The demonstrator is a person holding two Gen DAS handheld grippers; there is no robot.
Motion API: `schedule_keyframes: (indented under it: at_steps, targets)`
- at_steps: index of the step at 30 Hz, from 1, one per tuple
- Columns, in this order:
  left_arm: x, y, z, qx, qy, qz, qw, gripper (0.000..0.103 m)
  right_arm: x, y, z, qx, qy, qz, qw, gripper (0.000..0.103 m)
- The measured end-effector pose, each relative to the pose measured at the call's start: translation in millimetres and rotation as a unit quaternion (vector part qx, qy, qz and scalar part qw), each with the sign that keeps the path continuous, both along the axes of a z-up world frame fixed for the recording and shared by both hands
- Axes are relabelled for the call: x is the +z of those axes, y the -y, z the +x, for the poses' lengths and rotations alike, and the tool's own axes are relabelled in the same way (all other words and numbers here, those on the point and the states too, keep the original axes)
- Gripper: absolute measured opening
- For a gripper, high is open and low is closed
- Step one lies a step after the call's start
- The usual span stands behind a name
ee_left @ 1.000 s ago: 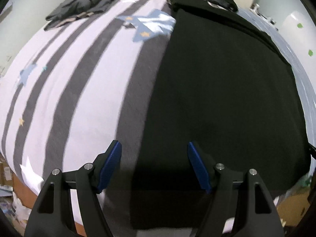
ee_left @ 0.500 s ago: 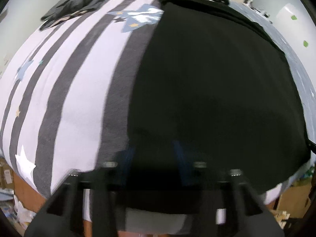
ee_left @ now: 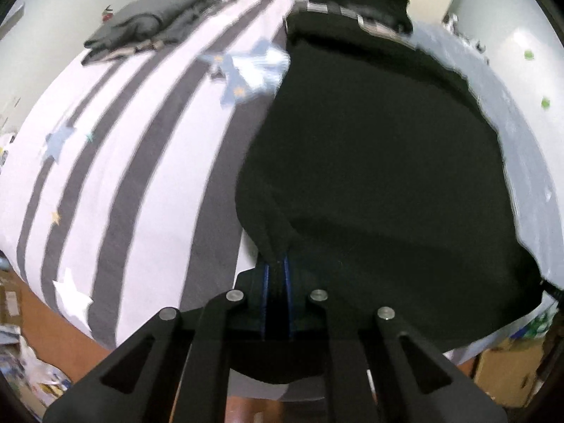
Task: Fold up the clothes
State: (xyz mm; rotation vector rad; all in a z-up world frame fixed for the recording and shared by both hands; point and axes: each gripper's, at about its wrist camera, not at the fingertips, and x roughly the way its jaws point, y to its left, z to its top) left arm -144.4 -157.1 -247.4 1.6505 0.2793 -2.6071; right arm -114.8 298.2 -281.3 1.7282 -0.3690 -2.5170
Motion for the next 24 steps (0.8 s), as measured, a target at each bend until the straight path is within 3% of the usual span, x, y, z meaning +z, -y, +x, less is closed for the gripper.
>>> schedule_keyframes:
  at_steps: [5,11,17,20,24]
  targets:
    - [59.7,9.7,-48.0,-0.003,-0.060,0.017,0.9980,0.006,61.8,-3.8,-38.1,-0.013,-0.049,-0.013,0.999,0.003]
    - [61.9,33.8,-160.4,-0.028,-0.091,0.028,0.9950,0.006,104.0,-3.6,-136.2,-0.029,-0.113,0.010,0.993,0.003]
    - [52.9,25.1,-295.2,-0.080,-0.093,0.013,0.9923,0.006,93.9,-5.5,-273.5,-0.066,-0.130,0.019,0.989,0.003]
    - [41.8,25.2,-346.1,-0.084,-0.083,0.012,0.9929,0.006,83.9,-8.0,-334.5,-0.082,-0.127,0.015,0.988,0.003]
    - [18.0,20.3,-394.7,-0.079,-0.055,0.003,0.9954,0.006,67.7,-8.1,-394.4,-0.064,-0.110,0.025,0.992,0.003]
